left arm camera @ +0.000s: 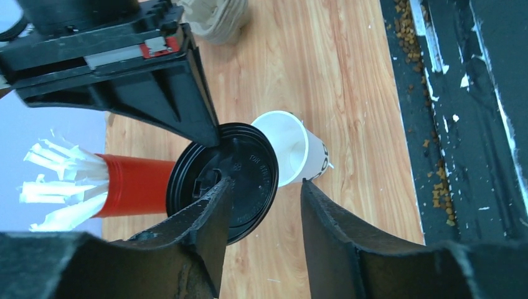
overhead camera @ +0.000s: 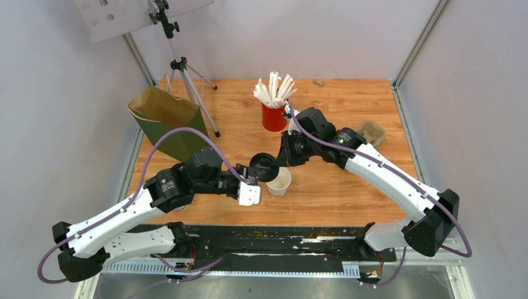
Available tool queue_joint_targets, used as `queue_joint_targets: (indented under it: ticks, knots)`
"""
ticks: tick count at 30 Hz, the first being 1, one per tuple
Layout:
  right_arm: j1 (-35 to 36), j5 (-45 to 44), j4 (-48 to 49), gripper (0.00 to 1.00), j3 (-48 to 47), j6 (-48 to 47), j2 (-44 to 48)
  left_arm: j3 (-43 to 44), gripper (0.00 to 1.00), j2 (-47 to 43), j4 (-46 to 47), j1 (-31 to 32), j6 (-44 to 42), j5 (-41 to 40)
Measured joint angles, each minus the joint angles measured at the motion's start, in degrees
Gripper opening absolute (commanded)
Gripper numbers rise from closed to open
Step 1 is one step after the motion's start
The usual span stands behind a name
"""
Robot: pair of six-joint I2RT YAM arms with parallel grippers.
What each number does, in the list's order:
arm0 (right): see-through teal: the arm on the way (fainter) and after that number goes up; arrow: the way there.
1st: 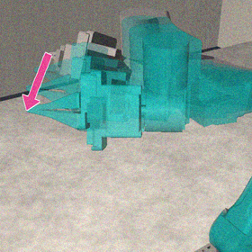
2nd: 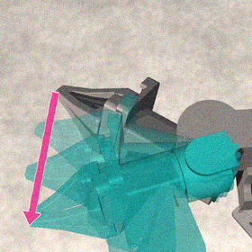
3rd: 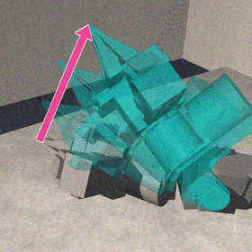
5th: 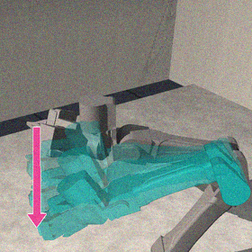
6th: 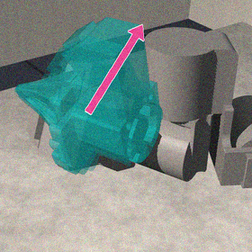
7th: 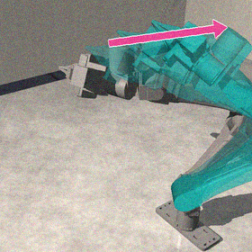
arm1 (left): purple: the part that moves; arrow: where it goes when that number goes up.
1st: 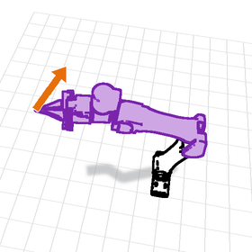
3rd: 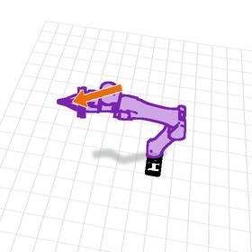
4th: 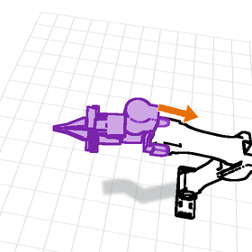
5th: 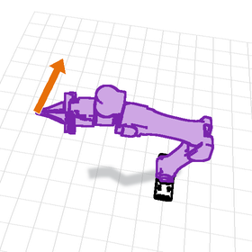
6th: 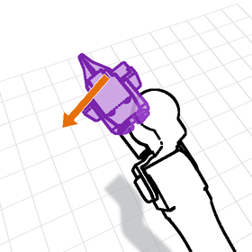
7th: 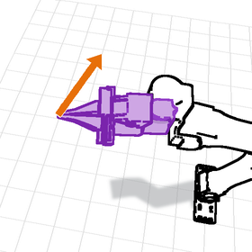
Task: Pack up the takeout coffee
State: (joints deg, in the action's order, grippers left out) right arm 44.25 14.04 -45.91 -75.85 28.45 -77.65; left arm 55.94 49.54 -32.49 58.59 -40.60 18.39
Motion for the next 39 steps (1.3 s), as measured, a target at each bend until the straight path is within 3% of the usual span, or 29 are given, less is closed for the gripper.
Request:
queue_joint_targets:
  ticks: [7, 15, 22, 30, 33, 39]
  knots:
    - [0.4, 1.1, 1.3, 0.00, 0.0, 0.5, 0.0, -0.8, 0.51, 1.8, -0.6, 0.0, -3.7, -0.5]
    - [1.0, 1.5, 1.4, 0.00, 0.0, 0.6, 0.0, -1.0, 0.35, 3.7, -1.1, 0.0, -5.7, -2.3]
    - [1.1, 1.3, 1.6, 0.05, 0.1, 0.6, 0.0, -1.0, 0.00, 5.1, -2.0, 0.0, -5.7, -2.5]
    - [1.3, -1.5, 2.4, 0.44, 0.1, -0.1, 1.4, -1.6, 0.00, 4.8, 1.0, 0.2, 3.1, -6.5]
    - [1.4, -4.3, 3.0, 0.66, 0.2, -0.8, 3.3, -2.5, 0.00, 3.5, 4.0, 0.3, 10.3, -8.5]
    - [1.4, -9.3, 10.9, 0.77, 5.3, -4.7, 13.6, -2.8, 0.00, 1.2, 8.9, -0.4, 27.3, -14.3]
